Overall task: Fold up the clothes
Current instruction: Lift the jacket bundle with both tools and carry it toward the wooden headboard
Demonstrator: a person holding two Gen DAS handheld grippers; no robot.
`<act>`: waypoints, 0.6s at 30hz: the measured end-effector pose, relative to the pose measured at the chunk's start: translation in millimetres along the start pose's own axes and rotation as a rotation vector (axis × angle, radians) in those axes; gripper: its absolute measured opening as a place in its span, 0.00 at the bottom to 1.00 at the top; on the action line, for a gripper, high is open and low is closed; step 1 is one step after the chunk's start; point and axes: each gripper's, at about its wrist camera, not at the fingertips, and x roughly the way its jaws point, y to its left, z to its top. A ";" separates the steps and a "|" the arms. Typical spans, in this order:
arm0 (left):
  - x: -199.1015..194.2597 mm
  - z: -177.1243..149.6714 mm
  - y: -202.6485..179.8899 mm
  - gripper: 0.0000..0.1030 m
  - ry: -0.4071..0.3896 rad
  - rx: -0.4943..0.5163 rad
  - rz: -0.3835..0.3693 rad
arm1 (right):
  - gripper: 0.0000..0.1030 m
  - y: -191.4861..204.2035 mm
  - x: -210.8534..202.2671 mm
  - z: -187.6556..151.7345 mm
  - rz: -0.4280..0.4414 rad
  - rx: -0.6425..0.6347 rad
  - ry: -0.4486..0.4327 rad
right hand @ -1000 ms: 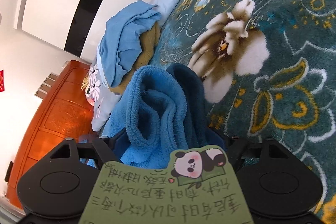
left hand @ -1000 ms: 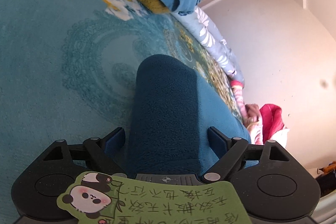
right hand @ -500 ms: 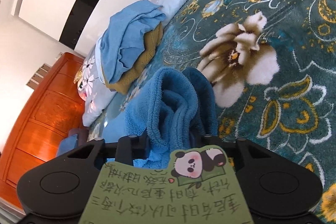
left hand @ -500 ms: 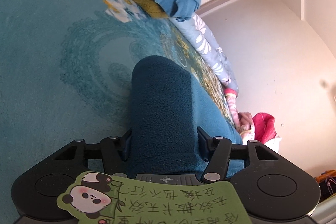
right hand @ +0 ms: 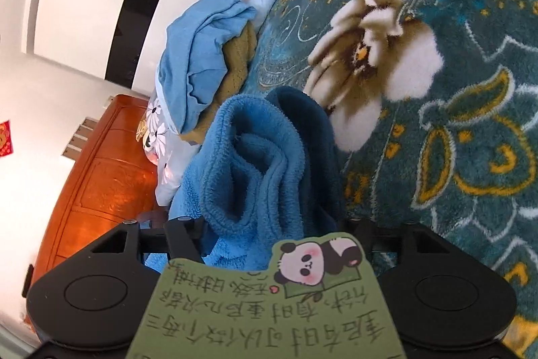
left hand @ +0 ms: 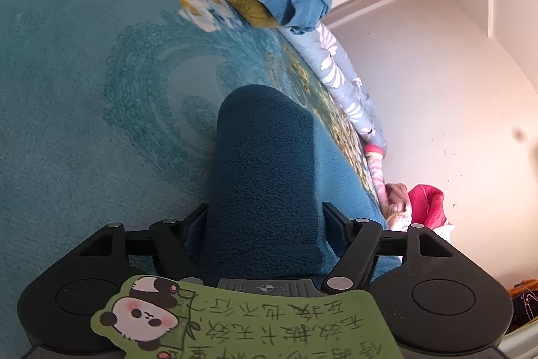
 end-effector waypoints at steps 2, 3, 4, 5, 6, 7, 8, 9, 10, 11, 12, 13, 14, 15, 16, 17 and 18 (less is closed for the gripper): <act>0.3 -1.2 -3.0 0.61 -0.005 0.018 0.004 | 0.44 1.0 -0.8 -0.7 0.011 0.003 0.001; 0.5 -1.3 -4.2 0.61 -0.003 0.026 0.007 | 0.43 2.8 -1.4 -1.1 0.011 -0.003 -0.002; 0.2 -1.3 -4.5 0.59 -0.003 0.027 0.005 | 0.41 4.7 -2.2 -1.3 0.008 -0.011 -0.004; -0.6 -1.1 -4.2 0.57 -0.004 0.025 0.000 | 0.40 7.1 -3.0 -1.3 0.003 -0.020 -0.006; -1.7 -1.1 -3.8 0.56 -0.006 0.023 -0.005 | 0.40 9.9 -3.7 -1.4 -0.004 -0.028 -0.009; -2.9 -0.9 -4.6 0.55 -0.008 0.024 -0.007 | 0.40 13.1 -4.3 -1.4 -0.009 -0.036 -0.012; -4.3 -0.6 -5.7 0.54 -0.010 0.026 -0.009 | 0.39 16.8 -5.0 -1.1 -0.013 -0.046 -0.014; -5.6 -0.3 -6.8 0.53 -0.013 0.029 -0.010 | 0.39 21.4 -6.2 -0.9 -0.016 -0.059 -0.017; -6.9 0.0 -7.9 0.53 -0.015 0.031 -0.011 | 0.39 26.1 -7.5 -0.6 -0.017 -0.069 -0.021; -9.3 0.8 -8.6 0.52 -0.020 0.031 -0.018 | 0.39 30.5 -8.8 -0.2 -0.016 -0.078 -0.024; -13.5 2.4 -9.0 0.52 -0.027 0.033 -0.023 | 0.39 35.7 -9.7 -0.3 -0.015 -0.087 -0.025; -18.2 4.1 -9.4 0.52 -0.034 0.036 -0.027 | 0.39 41.5 -10.3 -0.9 -0.014 -0.098 -0.026; -25.8 7.3 -8.4 0.52 -0.044 0.041 -0.028 | 0.39 47.4 -10.8 -1.5 -0.013 -0.109 -0.026; -34.2 10.9 -7.1 0.52 -0.055 0.047 -0.029 | 0.39 53.7 -9.9 -2.4 -0.013 -0.121 -0.023; -42.7 14.5 -5.7 0.52 -0.066 0.053 -0.029 | 0.39 61.1 -7.0 -4.1 -0.011 -0.135 -0.017; -53.2 18.8 -2.7 0.52 -0.080 0.058 -0.026 | 0.39 69.5 -2.6 -6.7 -0.006 -0.148 -0.011; -64.3 23.4 0.8 0.52 -0.094 0.063 -0.022 | 0.39 77.7 2.8 -10.1 0.002 -0.157 -0.005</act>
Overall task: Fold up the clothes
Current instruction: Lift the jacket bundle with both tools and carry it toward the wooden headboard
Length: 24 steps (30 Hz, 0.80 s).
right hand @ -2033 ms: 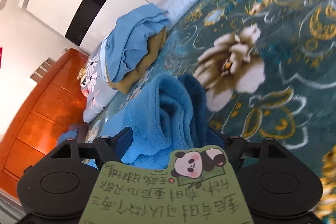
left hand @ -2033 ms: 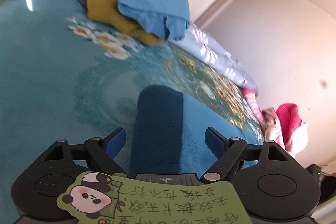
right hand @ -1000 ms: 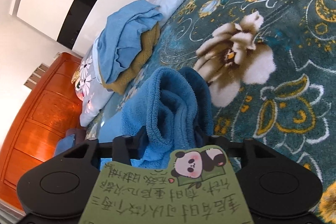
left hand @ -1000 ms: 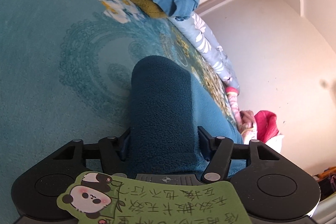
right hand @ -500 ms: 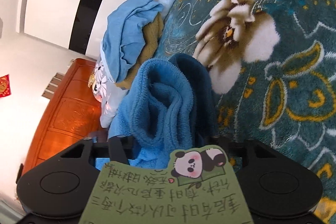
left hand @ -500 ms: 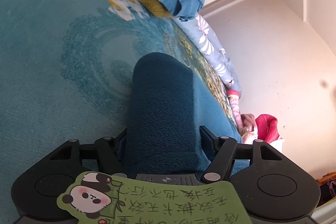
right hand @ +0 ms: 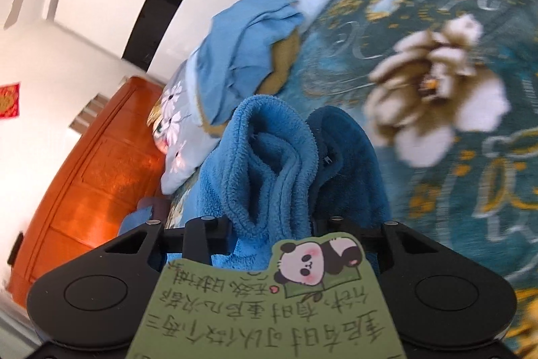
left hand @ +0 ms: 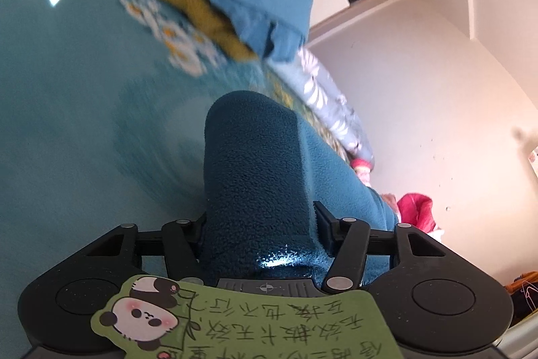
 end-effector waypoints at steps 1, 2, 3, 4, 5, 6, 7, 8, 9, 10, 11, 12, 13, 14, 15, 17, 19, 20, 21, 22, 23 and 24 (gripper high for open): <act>-14.0 6.3 5.3 0.52 -0.015 0.006 0.014 | 0.39 9.0 7.4 -3.2 0.012 -0.007 0.007; -28.8 12.9 11.1 0.52 -0.030 0.013 0.031 | 0.39 18.7 16.3 -7.1 0.024 -0.014 0.016; -43.7 19.4 16.8 0.53 -0.045 0.019 0.047 | 0.39 28.5 26.0 -11.7 0.036 -0.022 0.027; -58.5 26.0 22.6 0.53 -0.060 0.026 0.064 | 0.39 39.1 38.1 -17.4 0.048 -0.031 0.044; -73.4 32.6 28.4 0.53 -0.075 0.032 0.081 | 0.39 49.4 50.9 -23.8 0.061 -0.036 0.065; -91.5 38.9 36.1 0.53 -0.093 0.037 0.105 | 0.39 58.6 64.2 -30.4 0.074 -0.038 0.087; -107.7 44.1 43.4 0.53 -0.109 0.040 0.129 | 0.39 67.7 78.6 -37.3 0.089 -0.040 0.112; -123.0 48.6 50.6 0.53 -0.124 0.043 0.154 | 0.39 76.9 93.6 -44.9 0.103 -0.041 0.137; -139.2 53.4 58.6 0.53 -0.140 0.042 0.181 | 0.39 86.1 109.0 -53.1 0.117 -0.042 0.163; -155.3 57.5 66.8 0.53 -0.158 0.037 0.208 | 0.39 95.2 124.3 -61.7 0.129 -0.043 0.191; -170.6 60.2 74.8 0.53 -0.177 0.028 0.230 | 0.39 104.6 139.0 -71.3 0.140 -0.046 0.220; -185.4 62.0 82.9 0.53 -0.194 0.021 0.249 | 0.39 113.5 152.2 -80.9 0.150 -0.050 0.243; -197.3 63.6 90.5 0.53 -0.208 0.013 0.266 | 0.39 121.9 164.3 -90.3 0.161 -0.052 0.262; -208.4 65.2 98.0 0.53 -0.221 0.005 0.282 | 0.39 130.5 176.1 -99.1 0.171 -0.051 0.279; -220.8 66.7 105.8 0.53 -0.234 -0.005 0.295 | 0.39 139.3 187.7 -107.5 0.180 -0.047 0.295; -243.1 73.1 121.4 0.53 -0.258 -0.028 0.318 | 0.39 156.9 209.6 -122.8 0.189 -0.051 0.328; -261.6 82.6 134.8 0.53 -0.276 -0.050 0.336 | 0.39 174.5 228.8 -136.9 0.192 -0.065 0.362; -269.4 86.8 140.0 0.53 -0.283 -0.056 0.345 | 0.39 184.3 238.2 -144.3 0.194 -0.073 0.378; -277.9 91.1 145.2 0.53 -0.288 -0.059 0.354 | 0.39 193.5 247.3 -150.3 0.196 -0.080 0.393; -285.2 95.3 150.3 0.53 -0.292 -0.063 0.360 | 0.39 201.4 255.3 -154.2 0.198 -0.087 0.409; -292.6 99.2 154.4 0.53 -0.298 -0.061 0.367 | 0.39 209.4 262.7 -157.6 0.199 -0.095 0.426; -300.1 103.0 158.2 0.53 -0.305 -0.058 0.374 | 0.39 217.0 269.5 -161.5 0.200 -0.104 0.438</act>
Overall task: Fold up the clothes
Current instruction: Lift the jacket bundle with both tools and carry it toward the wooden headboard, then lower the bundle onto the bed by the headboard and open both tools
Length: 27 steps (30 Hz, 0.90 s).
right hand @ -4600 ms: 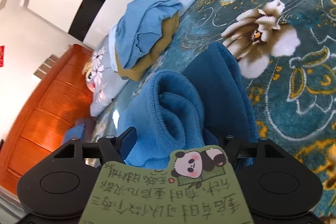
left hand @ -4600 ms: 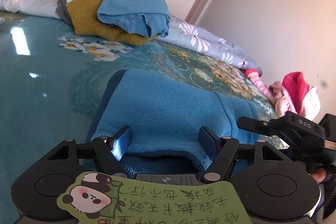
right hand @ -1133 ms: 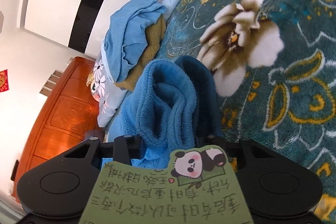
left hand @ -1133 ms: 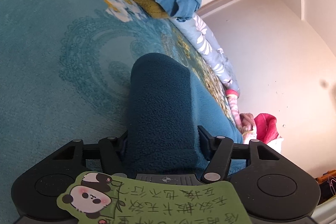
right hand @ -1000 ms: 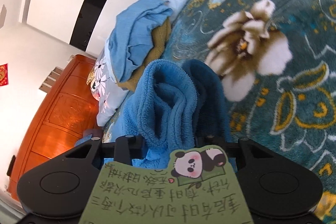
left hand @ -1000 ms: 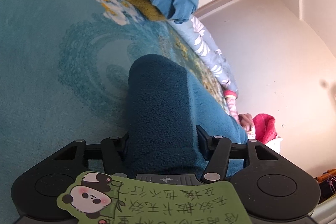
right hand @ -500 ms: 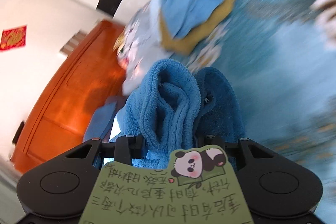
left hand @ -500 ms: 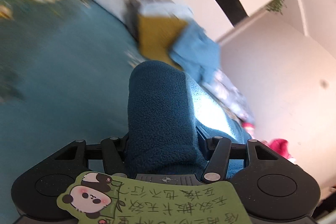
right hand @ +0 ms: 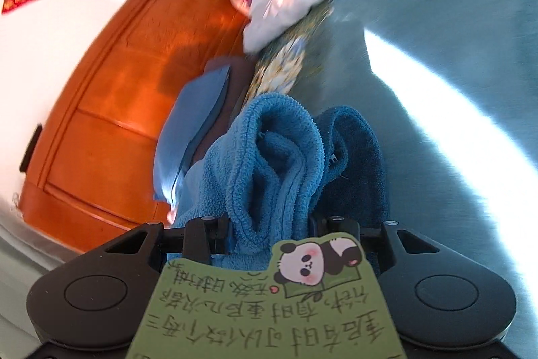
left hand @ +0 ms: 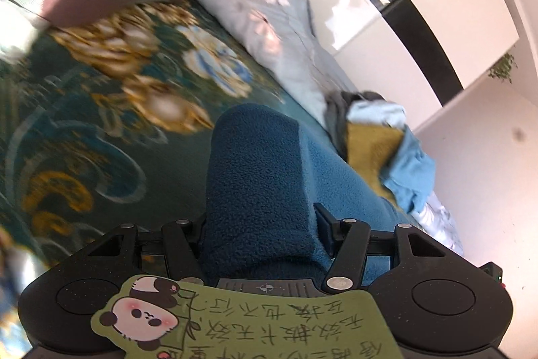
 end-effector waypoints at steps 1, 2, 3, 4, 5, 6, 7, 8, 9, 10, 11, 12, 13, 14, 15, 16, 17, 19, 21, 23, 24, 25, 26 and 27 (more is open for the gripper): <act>-4.2 5.9 5.7 0.53 -0.008 0.003 0.007 | 0.39 5.8 8.6 -0.5 0.000 -0.009 0.008; -8.4 11.9 11.5 0.53 -0.015 0.005 0.013 | 0.39 10.1 16.8 -1.2 0.002 -0.010 0.014; -10.9 17.3 15.1 0.53 -0.021 0.006 0.024 | 0.39 13.3 24.8 -1.8 0.003 -0.004 0.017; -13.4 22.8 18.2 0.53 -0.022 0.014 0.039 | 0.39 16.6 32.9 -2.4 0.004 0.001 0.021; -15.3 28.3 21.1 0.53 -0.016 0.025 0.051 | 0.39 18.8 41.1 -1.6 0.005 0.013 0.023; -17.0 33.8 24.1 0.53 -0.008 0.037 0.062 | 0.39 20.4 48.6 -1.1 0.004 0.027 0.022; -18.3 39.0 28.6 0.53 0.000 0.037 0.067 | 0.39 22.4 55.3 -2.3 0.001 0.034 0.022; -19.0 42.3 33.3 0.53 0.008 0.031 0.077 | 0.39 24.1 61.4 -4.8 -0.003 0.037 0.024; -19.5 45.0 38.0 0.54 0.015 0.024 0.088 | 0.39 25.5 67.0 -8.0 -0.009 0.038 0.026; -19.9 47.8 42.6 0.54 0.023 0.017 0.099 | 0.39 26.7 72.8 -10.6 -0.014 0.043 0.032; -18.7 47.2 46.9 0.54 0.027 0.006 0.106 | 0.39 27.7 79.0 -12.7 -0.020 0.050 0.040; -17.0 45.8 51.2 0.54 0.030 -0.006 0.113 | 0.39 27.9 83.6 -14.4 -0.025 0.059 0.045; -15.3 44.3 55.5 0.55 0.033 -0.017 0.119 | 0.40 26.8 86.3 -15.5 -0.031 0.071 0.046; -13.6 42.9 59.8 0.56 0.036 -0.029 0.126 | 0.40 25.4 88.5 -16.1 -0.038 0.083 0.047; -11.9 39.1 64.0 0.56 0.035 -0.044 0.130 | 0.40 24.4 89.9 -16.8 -0.045 0.085 0.049; -10.7 35.4 68.6 0.58 0.031 -0.058 0.133 | 0.40 23.9 90.7 -17.9 -0.050 0.075 0.054; -9.7 31.9 73.4 0.59 0.026 -0.072 0.136 | 0.40 23.1 91.5 -19.2 -0.052 0.067 0.059; -10.7 25.7 80.1 0.66 0.001 -0.098 0.138 | 0.40 21.4 93.2 -21.7 -0.058 0.062 0.065; -13.6 22.1 81.9 0.67 -0.017 -0.107 0.149 | 0.40 22.9 94.7 -22.6 -0.063 0.053 0.067; -15.8 21.1 80.0 0.69 -0.026 -0.106 0.165 | 0.42 27.4 95.1 -21.7 -0.067 0.034 0.070; -16.8 20.8 78.9 0.70 -0.030 -0.105 0.173 | 0.42 29.0 94.9 -20.9 -0.070 0.026 0.071; -18.0 20.5 77.0 0.74 -0.034 -0.100 0.183 | 0.44 30.6 94.7 -20.2 -0.073 0.017 0.071; -19.1 20.4 74.7 0.81 -0.038 -0.093 0.200 | 0.45 32.2 94.4 -19.4 -0.075 0.009 0.072; -20.1 20.3 72.5 0.81 -0.039 -0.088 0.219 | 0.45 32.9 93.0 -19.0 -0.078 0.002 0.071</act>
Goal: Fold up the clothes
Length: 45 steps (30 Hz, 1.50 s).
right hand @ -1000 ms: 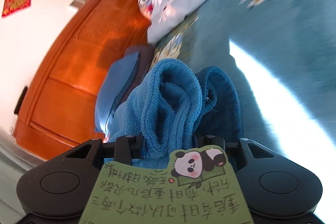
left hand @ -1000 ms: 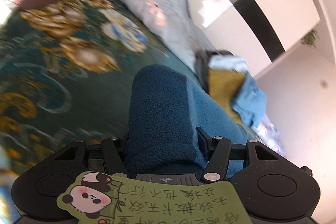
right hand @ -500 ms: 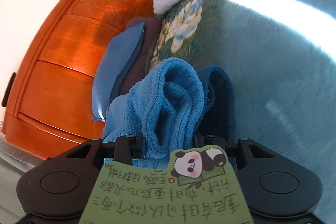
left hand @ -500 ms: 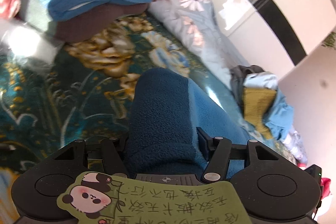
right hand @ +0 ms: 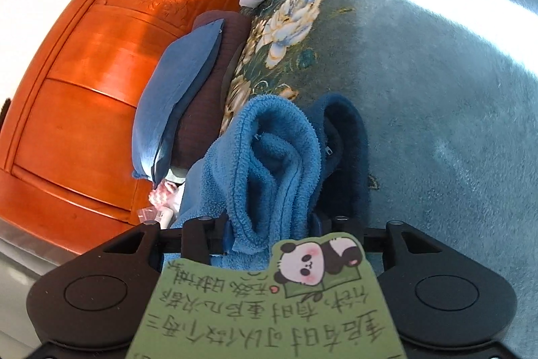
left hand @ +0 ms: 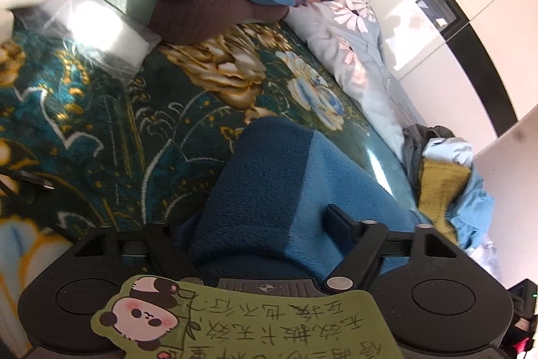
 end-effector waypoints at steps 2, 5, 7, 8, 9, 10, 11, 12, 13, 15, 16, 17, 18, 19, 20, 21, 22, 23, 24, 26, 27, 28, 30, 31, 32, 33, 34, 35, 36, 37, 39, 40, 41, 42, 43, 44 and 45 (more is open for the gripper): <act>-2.9 -1.1 -3.3 0.81 -0.002 0.005 0.031 | 0.45 -1.3 -3.4 1.3 0.003 -0.001 -0.001; -7.8 -6.1 -5.7 0.81 -0.008 -0.005 0.037 | 0.45 -4.5 -12.9 2.1 0.003 -0.007 -0.007; -14.3 -11.8 -8.9 0.81 -0.030 -0.001 0.048 | 0.46 -5.6 -21.4 1.8 0.007 -0.024 -0.011; -17.7 -14.6 -10.7 0.81 -0.043 -0.001 0.052 | 0.47 -5.7 -25.3 1.5 0.006 -0.037 -0.011; -21.9 -17.7 -12.8 0.81 -0.057 -0.003 0.058 | 0.47 -6.1 -30.1 1.0 0.003 -0.053 -0.012; -26.3 -20.8 -14.9 0.81 -0.071 -0.007 0.064 | 0.48 -7.0 -35.1 0.5 -0.001 -0.068 -0.013; -30.9 -23.5 -18.7 0.81 -0.085 -0.004 0.076 | 0.48 -8.3 -40.2 -0.2 -0.004 -0.079 -0.013; -36.2 -26.6 -23.5 0.81 -0.099 0.007 0.092 | 0.48 -9.7 -45.7 -1.2 -0.005 -0.090 -0.013; -41.7 -29.9 -28.5 0.81 -0.114 0.021 0.109 | 0.49 -11.1 -51.3 -2.4 -0.008 -0.100 -0.013; -52.3 -37.6 -40.9 0.81 -0.140 0.056 0.141 | 0.51 -13.5 -62.6 -5.6 -0.019 -0.119 -0.014; -57.6 -41.6 -47.3 0.85 -0.152 0.074 0.156 | 0.51 -14.8 -68.3 -7.3 -0.021 -0.129 -0.015; -62.2 -45.0 -52.9 0.91 -0.163 0.088 0.163 | 0.52 -16.1 -74.4 -9.3 -0.021 -0.141 -0.015; -67.3 -49.0 -58.7 0.95 -0.177 0.100 0.162 | 0.54 -17.7 -81.3 -11.8 -0.018 -0.152 -0.015; -72.6 -54.1 -64.6 1.00 -0.196 0.111 0.162 | 0.57 -19.4 -88.4 -14.5 -0.017 -0.164 -0.017; -77.7 -58.9 -70.0 1.00 -0.216 0.125 0.163 | 0.58 -21.9 -95.4 -17.1 -0.014 -0.171 -0.018; -81.1 -62.5 -74.7 1.00 -0.226 0.132 0.164 | 0.60 -25.0 -102.3 -19.6 -0.010 -0.174 -0.019; -85.8 -66.7 -79.8 1.00 -0.239 0.133 0.159 | 0.60 -28.3 -108.7 -22.2 -0.007 -0.174 -0.017; -90.4 -71.3 -85.7 1.00 -0.249 0.133 0.140 | 0.61 -31.9 -114.9 -24.8 -0.006 -0.173 -0.017; -94.9 -75.9 -91.8 1.00 -0.258 0.133 0.118 | 0.61 -35.5 -121.1 -27.3 -0.007 -0.171 -0.018; -98.9 -87.5 -107.4 1.00 -0.257 0.148 0.088 | 0.62 -41.8 -132.9 -31.4 -0.017 -0.173 -0.021; -97.1 -94.2 -116.6 1.00 -0.245 0.160 0.078 | 0.62 -44.5 -138.6 -33.1 -0.020 -0.175 -0.024; -94.8 -100.9 -125.8 1.00 -0.230 0.172 0.068 | 0.64 -47.1 -144.3 -34.6 -0.022 -0.174 -0.026; -87.2 -119.2 -148.8 1.00 -0.191 0.211 0.041 | 0.68 -52.5 -155.9 -37.8 -0.022 -0.175 -0.030; -83.7 -128.8 -159.4 1.00 -0.181 0.236 0.021 | 0.68 -55.4 -161.5 -39.5 -0.020 -0.178 -0.031; -79.3 -138.2 -169.7 1.00 -0.175 0.258 0.003 | 0.68 -58.3 -167.4 -41.2 -0.024 -0.183 -0.033; -73.0 -148.0 -181.4 1.00 -0.167 0.271 -0.017 | 0.68 -61.2 -173.2 -42.9 -0.031 -0.188 -0.035; -65.9 -157.6 -191.4 1.00 -0.157 0.275 -0.040 | 0.68 -64.1 -178.9 -44.4 -0.039 -0.192 -0.038; -58.7 -167.1 -201.0 1.00 -0.148 0.278 -0.062 | 0.69 -67.3 -185.0 -45.5 -0.047 -0.195 -0.041; -51.0 -176.1 -209.5 1.00 -0.139 0.280 -0.072 | 0.69 -71.0 -191.3 -46.4 -0.056 -0.195 -0.045; -43.0 -184.9 -217.7 1.00 -0.130 0.284 -0.078 | 0.69 -75.1 -197.8 -47.2 -0.064 -0.193 -0.050; -28.2 -202.4 -234.9 1.00 -0.111 0.292 -0.082 | 0.69 -84.9 -212.2 -49.1 -0.087 -0.190 -0.063; -21.6 -211.1 -244.1 1.00 -0.101 0.299 -0.078 | 0.69 -89.5 -219.3 -49.8 -0.098 -0.188 -0.070; -15.5 -219.2 -252.5 1.00 -0.087 0.315 -0.075 | 0.69 -94.0 -226.6 -50.2 -0.110 -0.185 -0.076; -10.5 -226.5 -260.7 1.00 -0.078 0.333 -0.073 | 0.69 -98.6 -233.9 -50.7 -0.122 -0.181 -0.081; -6.5 -233.3 -268.3 1.00 -0.071 0.348 -0.072 | 0.69 -103.3 -241.1 -50.9 -0.131 -0.175 -0.089; -2.8 -240.1 -275.8 1.00 -0.063 0.362 -0.070 | 0.69 -107.8 -247.5 -50.8 -0.137 -0.167 -0.098; 0.5 -247.9 -280.3 1.00 -0.058 0.378 -0.066 | 0.69 -112.1 -253.6 -50.9 -0.142 -0.158 -0.108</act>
